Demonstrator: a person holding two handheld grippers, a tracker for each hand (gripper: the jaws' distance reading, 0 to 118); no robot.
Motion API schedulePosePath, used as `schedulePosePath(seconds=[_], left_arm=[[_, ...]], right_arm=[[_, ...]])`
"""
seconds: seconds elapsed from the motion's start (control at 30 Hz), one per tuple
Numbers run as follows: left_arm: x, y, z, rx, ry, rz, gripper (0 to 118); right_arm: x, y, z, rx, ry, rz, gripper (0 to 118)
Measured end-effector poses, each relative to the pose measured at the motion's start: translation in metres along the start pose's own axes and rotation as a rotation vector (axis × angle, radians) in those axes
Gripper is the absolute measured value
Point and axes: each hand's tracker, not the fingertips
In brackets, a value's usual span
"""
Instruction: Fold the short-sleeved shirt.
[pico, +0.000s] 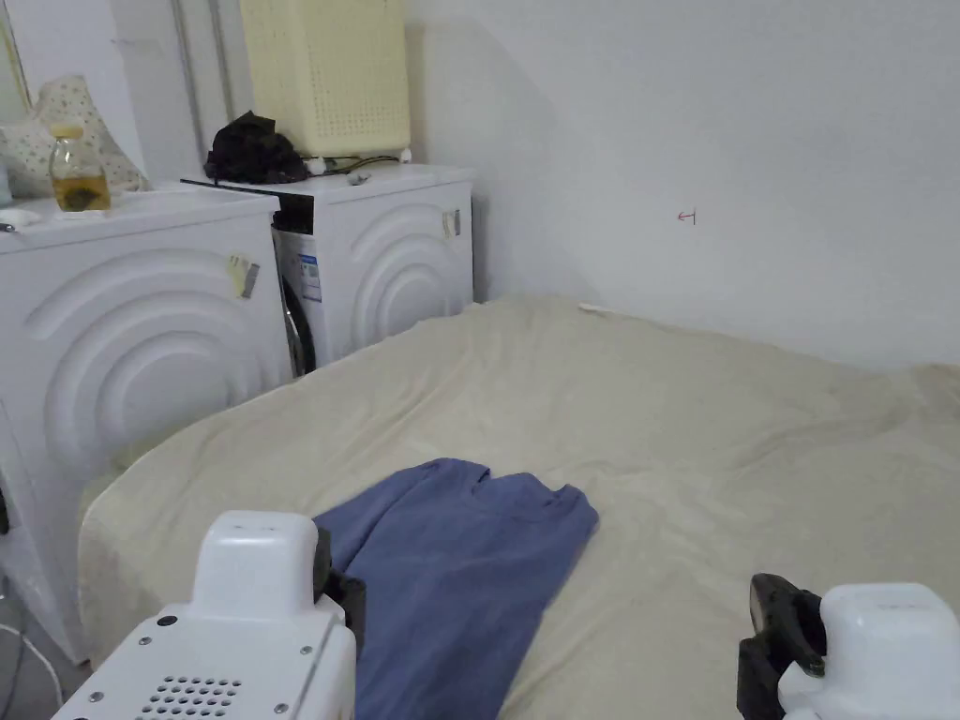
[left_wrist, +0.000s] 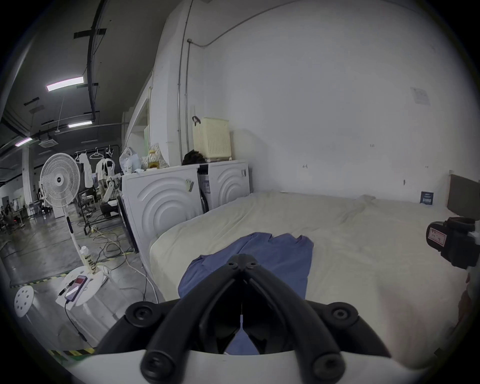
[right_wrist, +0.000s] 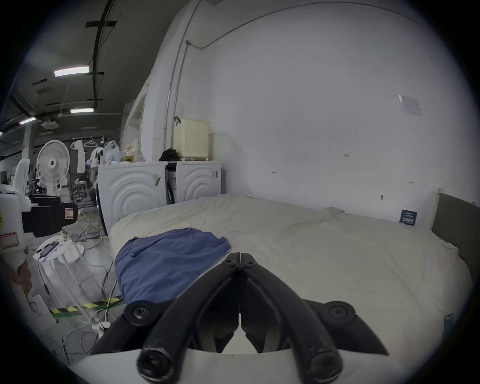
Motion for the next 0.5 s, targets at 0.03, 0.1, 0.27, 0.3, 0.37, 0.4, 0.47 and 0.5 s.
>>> schedulePosePath(seconds=[0.03, 0.1, 0.27, 0.3, 0.37, 0.4, 0.47, 0.5], left_arm=[[0.000, -0.001, -0.005, -0.009, 0.000, 0.001, 0], [0.001, -0.005, -0.016, -0.024, -0.011, 0.014, 0], [0.011, -0.019, -0.057, -0.086, -0.043, 0.001, 0], [0.012, -0.025, -0.070, -0.121, -0.056, 0.003, 0], [0.014, -0.039, -0.092, -0.212, -0.085, 0.009, 0], [0.015, -0.050, -0.103, -0.269, -0.081, 0.021, 0], [0.017, -0.066, -0.125, -0.306, -0.104, 0.058, 0], [0.018, -0.074, -0.134, -0.333, -0.095, 0.062, 0]], right_arm=[[-0.003, -0.001, -0.004, -0.009, 0.001, 0.007, 0], [-0.002, -0.002, -0.011, -0.023, 0.001, 0.014, 0], [0.006, -0.008, -0.031, -0.071, -0.015, -0.019, 0], [0.007, -0.010, -0.037, -0.085, -0.022, -0.026, 0], [0.009, -0.014, -0.049, -0.118, -0.034, -0.029, 0], [0.010, -0.017, -0.054, -0.132, -0.037, -0.025, 0], [0.010, -0.024, -0.068, -0.164, -0.042, -0.015, 0], [0.010, -0.026, -0.074, -0.180, -0.044, -0.010, 0]])
